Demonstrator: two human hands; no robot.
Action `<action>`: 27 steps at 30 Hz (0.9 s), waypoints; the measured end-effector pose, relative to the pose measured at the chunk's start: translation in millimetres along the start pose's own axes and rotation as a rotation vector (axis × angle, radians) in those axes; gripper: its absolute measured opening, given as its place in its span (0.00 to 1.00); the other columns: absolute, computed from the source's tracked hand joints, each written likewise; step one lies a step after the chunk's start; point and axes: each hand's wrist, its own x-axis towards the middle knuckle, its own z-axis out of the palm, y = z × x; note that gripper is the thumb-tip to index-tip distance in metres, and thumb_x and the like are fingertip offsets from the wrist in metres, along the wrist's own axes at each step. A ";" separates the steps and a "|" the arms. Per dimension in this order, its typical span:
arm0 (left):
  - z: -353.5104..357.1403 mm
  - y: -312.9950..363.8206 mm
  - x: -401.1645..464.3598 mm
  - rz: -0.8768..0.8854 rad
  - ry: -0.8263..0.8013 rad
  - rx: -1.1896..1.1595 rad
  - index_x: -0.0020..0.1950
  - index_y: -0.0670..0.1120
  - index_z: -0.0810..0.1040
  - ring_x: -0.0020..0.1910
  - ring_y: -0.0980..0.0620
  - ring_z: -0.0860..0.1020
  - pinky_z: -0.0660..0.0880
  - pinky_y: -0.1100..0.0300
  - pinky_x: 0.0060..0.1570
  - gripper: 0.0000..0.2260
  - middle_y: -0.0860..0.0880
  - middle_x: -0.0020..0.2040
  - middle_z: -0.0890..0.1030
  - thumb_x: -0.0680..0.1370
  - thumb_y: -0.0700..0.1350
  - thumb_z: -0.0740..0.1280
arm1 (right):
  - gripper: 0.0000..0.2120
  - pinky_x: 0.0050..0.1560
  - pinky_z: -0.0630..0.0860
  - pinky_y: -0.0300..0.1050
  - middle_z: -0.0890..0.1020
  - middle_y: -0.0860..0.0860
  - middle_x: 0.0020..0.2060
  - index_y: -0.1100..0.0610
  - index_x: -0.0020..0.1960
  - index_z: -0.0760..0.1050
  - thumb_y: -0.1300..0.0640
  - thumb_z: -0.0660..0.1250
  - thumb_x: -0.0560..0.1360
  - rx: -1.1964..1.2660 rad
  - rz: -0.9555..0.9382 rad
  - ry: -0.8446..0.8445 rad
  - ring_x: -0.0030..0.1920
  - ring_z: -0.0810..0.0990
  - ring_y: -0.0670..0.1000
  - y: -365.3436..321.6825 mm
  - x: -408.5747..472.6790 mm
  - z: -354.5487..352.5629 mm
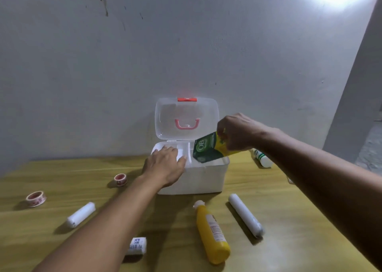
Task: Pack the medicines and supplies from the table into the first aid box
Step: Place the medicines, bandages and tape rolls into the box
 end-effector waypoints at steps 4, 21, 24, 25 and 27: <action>6.2 -2.5 3.6 -0.018 -0.014 0.054 0.59 0.45 0.73 0.59 0.40 0.73 0.69 0.49 0.52 0.21 0.43 0.61 0.77 0.80 0.56 0.48 | 0.14 0.44 0.81 0.42 0.83 0.55 0.48 0.60 0.55 0.80 0.61 0.73 0.69 0.068 -0.016 -0.129 0.46 0.82 0.54 -10.4 31.2 25.7; 7.3 -2.8 5.0 -0.027 -0.030 0.017 0.61 0.45 0.72 0.59 0.40 0.74 0.70 0.48 0.53 0.22 0.43 0.61 0.78 0.80 0.56 0.48 | 0.17 0.49 0.80 0.45 0.84 0.55 0.48 0.60 0.53 0.82 0.56 0.78 0.66 0.230 -0.036 -0.102 0.46 0.81 0.54 -6.9 52.9 86.1; 1.3 -0.8 2.4 0.023 -0.004 -0.026 0.61 0.43 0.71 0.64 0.43 0.69 0.65 0.48 0.61 0.20 0.45 0.64 0.74 0.81 0.55 0.50 | 0.16 0.41 0.78 0.40 0.84 0.54 0.42 0.62 0.49 0.82 0.56 0.79 0.65 0.390 0.062 0.118 0.42 0.81 0.53 11.7 41.1 72.3; 0.2 -0.3 3.1 0.049 0.020 -0.030 0.60 0.43 0.71 0.66 0.44 0.67 0.63 0.48 0.64 0.19 0.46 0.65 0.73 0.81 0.54 0.51 | 0.12 0.37 0.75 0.37 0.84 0.54 0.39 0.63 0.46 0.82 0.57 0.78 0.66 0.425 0.101 0.211 0.39 0.80 0.52 21.6 35.6 68.3; 1.8 2.0 7.0 0.106 0.077 0.019 0.61 0.43 0.71 0.71 0.45 0.63 0.60 0.47 0.69 0.20 0.47 0.67 0.72 0.81 0.55 0.51 | 0.06 0.35 0.72 0.38 0.84 0.55 0.37 0.63 0.42 0.83 0.61 0.76 0.67 0.446 0.179 0.308 0.36 0.80 0.52 43.6 21.6 65.0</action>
